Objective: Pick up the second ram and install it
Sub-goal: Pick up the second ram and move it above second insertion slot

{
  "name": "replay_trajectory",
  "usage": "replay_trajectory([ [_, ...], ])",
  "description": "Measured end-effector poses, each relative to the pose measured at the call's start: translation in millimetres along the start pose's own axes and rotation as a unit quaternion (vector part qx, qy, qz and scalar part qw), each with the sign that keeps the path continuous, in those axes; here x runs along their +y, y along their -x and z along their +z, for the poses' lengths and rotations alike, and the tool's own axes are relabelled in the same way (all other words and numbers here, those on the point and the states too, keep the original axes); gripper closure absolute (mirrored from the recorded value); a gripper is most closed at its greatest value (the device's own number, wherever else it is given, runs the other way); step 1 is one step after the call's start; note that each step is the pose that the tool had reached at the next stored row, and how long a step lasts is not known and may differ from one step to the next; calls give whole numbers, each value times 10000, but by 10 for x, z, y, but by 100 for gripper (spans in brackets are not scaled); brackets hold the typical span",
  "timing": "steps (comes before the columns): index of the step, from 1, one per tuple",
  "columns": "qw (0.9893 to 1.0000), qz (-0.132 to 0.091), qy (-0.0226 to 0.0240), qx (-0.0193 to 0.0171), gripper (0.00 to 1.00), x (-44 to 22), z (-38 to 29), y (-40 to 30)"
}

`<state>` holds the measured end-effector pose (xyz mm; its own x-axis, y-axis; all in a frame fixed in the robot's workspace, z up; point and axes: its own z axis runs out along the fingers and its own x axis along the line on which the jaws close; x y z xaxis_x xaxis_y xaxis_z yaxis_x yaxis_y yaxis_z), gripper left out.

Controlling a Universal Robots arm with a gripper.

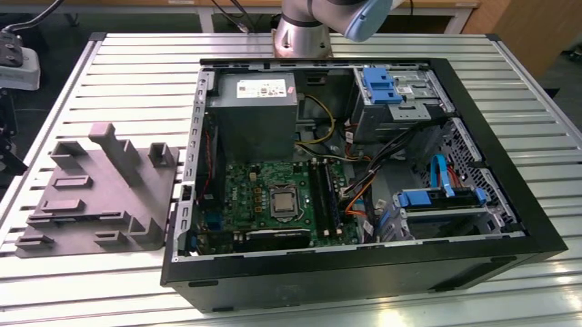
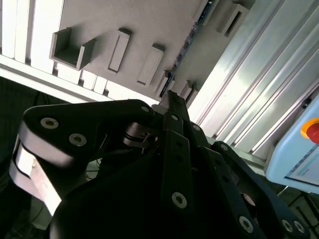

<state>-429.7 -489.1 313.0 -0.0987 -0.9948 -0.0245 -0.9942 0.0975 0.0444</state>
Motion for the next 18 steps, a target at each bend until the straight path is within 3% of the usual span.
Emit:
replay_trajectory([
  [7, 9996, -279, 7, 13, 89, -1, 20, -1],
  [18, 9996, -291, 7, 13, 89, -2, 50, -1],
])
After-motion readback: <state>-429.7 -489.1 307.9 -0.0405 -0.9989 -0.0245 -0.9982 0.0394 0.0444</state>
